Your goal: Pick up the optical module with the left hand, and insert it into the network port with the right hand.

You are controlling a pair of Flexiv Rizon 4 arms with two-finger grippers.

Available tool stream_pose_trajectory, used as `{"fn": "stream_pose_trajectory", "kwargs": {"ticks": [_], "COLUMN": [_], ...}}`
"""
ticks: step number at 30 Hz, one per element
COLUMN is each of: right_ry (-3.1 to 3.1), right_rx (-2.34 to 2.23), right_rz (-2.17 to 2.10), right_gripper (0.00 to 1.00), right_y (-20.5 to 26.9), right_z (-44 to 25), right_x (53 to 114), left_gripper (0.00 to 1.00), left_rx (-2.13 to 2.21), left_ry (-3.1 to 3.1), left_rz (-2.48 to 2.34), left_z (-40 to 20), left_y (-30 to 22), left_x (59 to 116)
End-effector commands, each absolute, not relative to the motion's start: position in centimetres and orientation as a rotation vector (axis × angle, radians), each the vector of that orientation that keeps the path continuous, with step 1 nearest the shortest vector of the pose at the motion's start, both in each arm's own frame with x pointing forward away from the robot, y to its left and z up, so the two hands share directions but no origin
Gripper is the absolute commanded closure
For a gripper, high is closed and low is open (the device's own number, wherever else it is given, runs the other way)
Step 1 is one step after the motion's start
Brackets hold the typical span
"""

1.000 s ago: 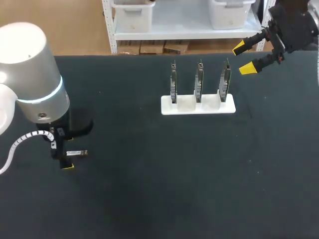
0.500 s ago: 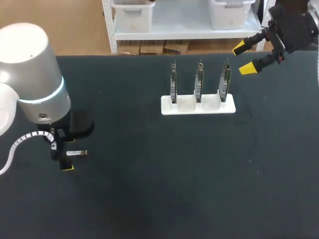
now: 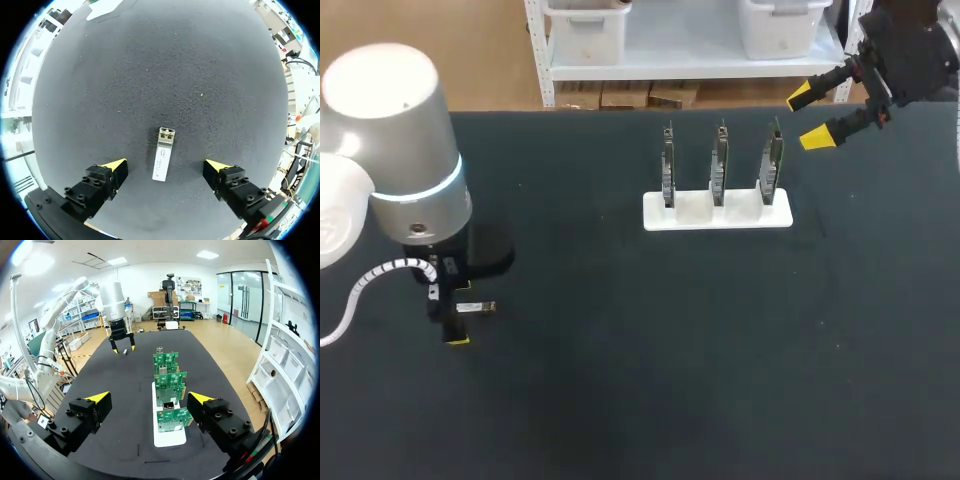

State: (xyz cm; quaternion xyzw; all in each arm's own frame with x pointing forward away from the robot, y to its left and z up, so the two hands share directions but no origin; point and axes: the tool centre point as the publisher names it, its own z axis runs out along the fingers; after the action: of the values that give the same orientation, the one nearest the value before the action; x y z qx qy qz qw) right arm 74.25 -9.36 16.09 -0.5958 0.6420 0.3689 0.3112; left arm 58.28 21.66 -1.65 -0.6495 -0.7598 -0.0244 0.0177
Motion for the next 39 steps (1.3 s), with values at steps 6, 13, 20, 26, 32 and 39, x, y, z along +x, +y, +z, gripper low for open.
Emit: {"fn": "stream_pose_trajectory", "kwargs": {"ticks": [6,13,20,26,32,39], "right_ry": [1.695,1.695,1.695,1.695,1.695,1.695], "right_rx": [-1.571,-1.571,-1.571,-1.571,-1.571,-1.571], "right_rz": [0.970,0.970,0.970,0.970,0.970,0.970], "right_gripper": [0.00,0.00,0.00,0.00,0.00,0.00], "right_y": [-9.4,-9.4,-9.4,-9.4,-9.4,-9.4], "right_z": [16.1,16.1,16.1,16.1,16.1,16.1], "right_x": [74.1,74.1,74.1,74.1,74.1,74.1], "left_gripper": [0.00,0.70,1.00,1.00,1.00,1.00], "left_rx": [-2.015,-2.019,-2.020,-2.009,-1.979,-1.923], "left_ry": [-2.360,-2.365,-2.368,-2.371,-2.432,-2.690], "left_rz": [-0.075,-0.073,-0.068,-0.045,-0.053,0.097], "left_z": [-1.8,-1.7,-1.7,-1.8,-1.6,2.8], "left_y": [21.6,21.7,21.7,21.8,21.9,20.3], "left_x": [58.6,58.8,58.9,59.0,59.8,64.6]}}
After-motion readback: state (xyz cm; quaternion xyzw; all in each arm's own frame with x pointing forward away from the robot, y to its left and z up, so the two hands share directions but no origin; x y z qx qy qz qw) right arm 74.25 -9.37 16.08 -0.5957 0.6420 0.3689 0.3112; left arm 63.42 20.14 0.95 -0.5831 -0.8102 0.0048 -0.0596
